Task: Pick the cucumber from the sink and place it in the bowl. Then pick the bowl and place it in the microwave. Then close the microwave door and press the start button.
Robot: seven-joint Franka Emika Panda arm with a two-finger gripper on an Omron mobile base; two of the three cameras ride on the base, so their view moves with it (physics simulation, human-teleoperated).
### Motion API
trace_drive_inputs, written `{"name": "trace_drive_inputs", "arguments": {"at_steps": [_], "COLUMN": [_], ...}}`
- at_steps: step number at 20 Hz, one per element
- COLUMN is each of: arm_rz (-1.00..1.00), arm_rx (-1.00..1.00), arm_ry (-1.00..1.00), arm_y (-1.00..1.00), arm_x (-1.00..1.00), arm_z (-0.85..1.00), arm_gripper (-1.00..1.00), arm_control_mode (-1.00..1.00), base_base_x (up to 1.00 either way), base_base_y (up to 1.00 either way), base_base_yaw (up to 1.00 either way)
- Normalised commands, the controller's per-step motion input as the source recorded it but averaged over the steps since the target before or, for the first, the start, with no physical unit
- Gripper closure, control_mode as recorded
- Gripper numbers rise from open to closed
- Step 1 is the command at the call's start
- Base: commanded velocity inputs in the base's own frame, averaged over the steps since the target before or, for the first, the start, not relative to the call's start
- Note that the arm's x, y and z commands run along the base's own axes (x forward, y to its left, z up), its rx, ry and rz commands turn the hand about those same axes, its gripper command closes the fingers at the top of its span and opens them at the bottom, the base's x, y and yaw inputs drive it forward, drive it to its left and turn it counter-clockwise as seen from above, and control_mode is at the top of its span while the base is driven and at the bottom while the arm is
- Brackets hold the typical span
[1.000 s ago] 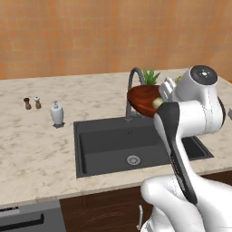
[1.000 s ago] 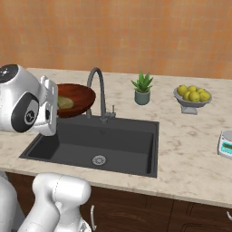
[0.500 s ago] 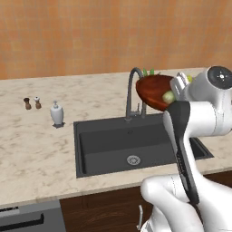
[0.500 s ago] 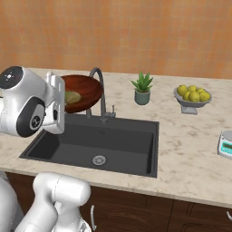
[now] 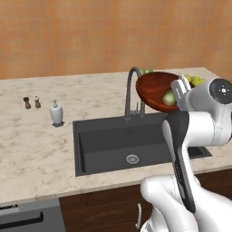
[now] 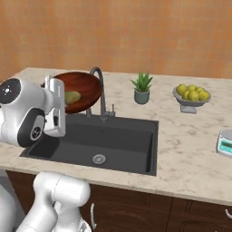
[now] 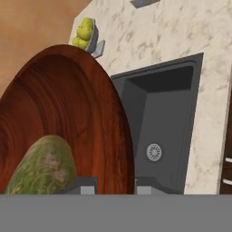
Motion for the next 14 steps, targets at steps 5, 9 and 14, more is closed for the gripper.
{"name": "trace_drive_inputs", "arguments": {"at_steps": [5, 9, 14], "arm_rz": [0.0, 0.0, 0.0], "arm_rx": [0.0, 0.0, 0.0], "arm_ry": [0.0, 0.0, 0.0], "arm_y": [0.0, 0.0, 0.0], "arm_x": [0.0, 0.0, 0.0], "arm_z": [0.0, 0.0, 0.0], "arm_gripper": [1.0, 1.0, 1.0], "arm_control_mode": [1.0, 1.0, 1.0], "base_base_x": [-0.77, -0.29, 0.0], "base_base_y": [-0.76, -0.84, -0.29], "base_base_yaw": [-0.12, -0.4, -0.83]}}
